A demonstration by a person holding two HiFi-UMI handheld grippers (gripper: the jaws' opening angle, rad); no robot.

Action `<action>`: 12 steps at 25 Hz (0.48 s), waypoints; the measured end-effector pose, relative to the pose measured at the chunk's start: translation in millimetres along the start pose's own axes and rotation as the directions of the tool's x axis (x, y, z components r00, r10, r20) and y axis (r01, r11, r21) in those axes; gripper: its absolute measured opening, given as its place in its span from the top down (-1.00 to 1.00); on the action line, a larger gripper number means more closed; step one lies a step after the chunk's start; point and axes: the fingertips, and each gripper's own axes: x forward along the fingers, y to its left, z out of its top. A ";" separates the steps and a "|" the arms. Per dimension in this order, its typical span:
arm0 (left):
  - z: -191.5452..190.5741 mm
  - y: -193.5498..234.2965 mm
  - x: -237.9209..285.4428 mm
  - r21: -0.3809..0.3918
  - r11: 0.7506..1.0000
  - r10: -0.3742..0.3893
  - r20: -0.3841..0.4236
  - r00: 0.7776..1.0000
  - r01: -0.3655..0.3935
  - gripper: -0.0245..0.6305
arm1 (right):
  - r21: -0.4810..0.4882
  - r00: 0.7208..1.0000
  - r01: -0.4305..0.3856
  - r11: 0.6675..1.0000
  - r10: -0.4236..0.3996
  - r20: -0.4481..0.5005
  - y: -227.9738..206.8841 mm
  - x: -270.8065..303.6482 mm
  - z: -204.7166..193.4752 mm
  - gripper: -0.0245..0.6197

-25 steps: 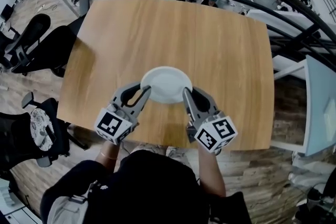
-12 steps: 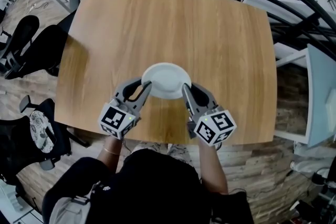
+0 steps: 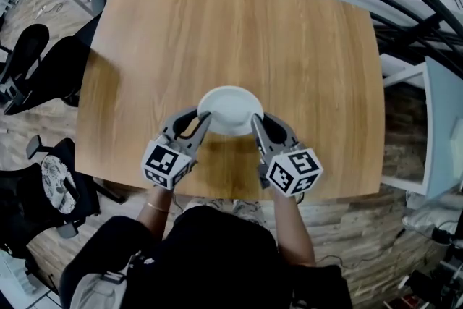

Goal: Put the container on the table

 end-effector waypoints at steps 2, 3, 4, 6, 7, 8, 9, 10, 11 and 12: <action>-8.0 2.6 2.2 -0.007 1.000 0.004 -0.023 1.000 -0.004 0.71 | 0.007 1.000 0.006 1.000 -0.006 -0.009 -3.0 3.1 -4.0 0.85; -11.3 3.4 3.2 -0.010 1.000 0.004 -0.031 1.000 -0.005 0.71 | 0.009 1.000 0.010 1.000 -0.010 -0.015 -4.3 4.3 -6.1 0.85; -12.9 3.9 4.3 -0.011 1.000 0.005 -0.032 0.999 -0.005 0.71 | 0.010 1.000 0.015 1.000 -0.015 -0.022 -5.6 5.3 -8.1 0.85; -13.5 3.8 6.6 -0.017 1.000 0.005 -0.026 1.000 -0.005 0.71 | 0.016 0.999 0.024 1.000 -0.024 -0.033 -8.1 6.8 -11.7 0.85; -14.7 3.6 7.3 -0.025 1.000 0.003 -0.026 1.000 -0.004 0.70 | 0.018 0.999 0.027 0.999 -0.027 -0.037 -8.9 7.5 -13.1 0.84; -16.0 3.5 7.7 -0.033 0.999 0.003 -0.028 1.000 -0.004 0.70 | 0.019 0.999 0.029 0.999 -0.029 -0.040 -9.4 8.1 -14.4 0.84; -17.2 3.5 7.9 -0.037 0.999 0.002 -0.031 1.000 -0.003 0.70 | 0.020 0.999 0.031 0.999 -0.030 -0.043 -9.6 8.7 -15.6 0.84; -18.9 3.5 8.2 -0.039 0.999 0.001 -0.036 0.999 -0.002 0.70 | 0.021 0.998 0.034 0.999 -0.033 -0.047 -10.0 9.2 -17.2 0.84; -21.3 3.5 8.8 -0.038 0.999 -0.002 -0.042 0.999 0.000 0.70 | 0.023 0.998 0.037 0.999 -0.035 -0.052 -11.0 9.9 -19.2 0.84; -24.5 3.5 9.8 -0.038 0.999 -0.007 -0.051 0.999 0.005 0.68 | 0.025 0.998 0.040 0.999 -0.038 -0.059 -12.3 10.8 -21.8 0.84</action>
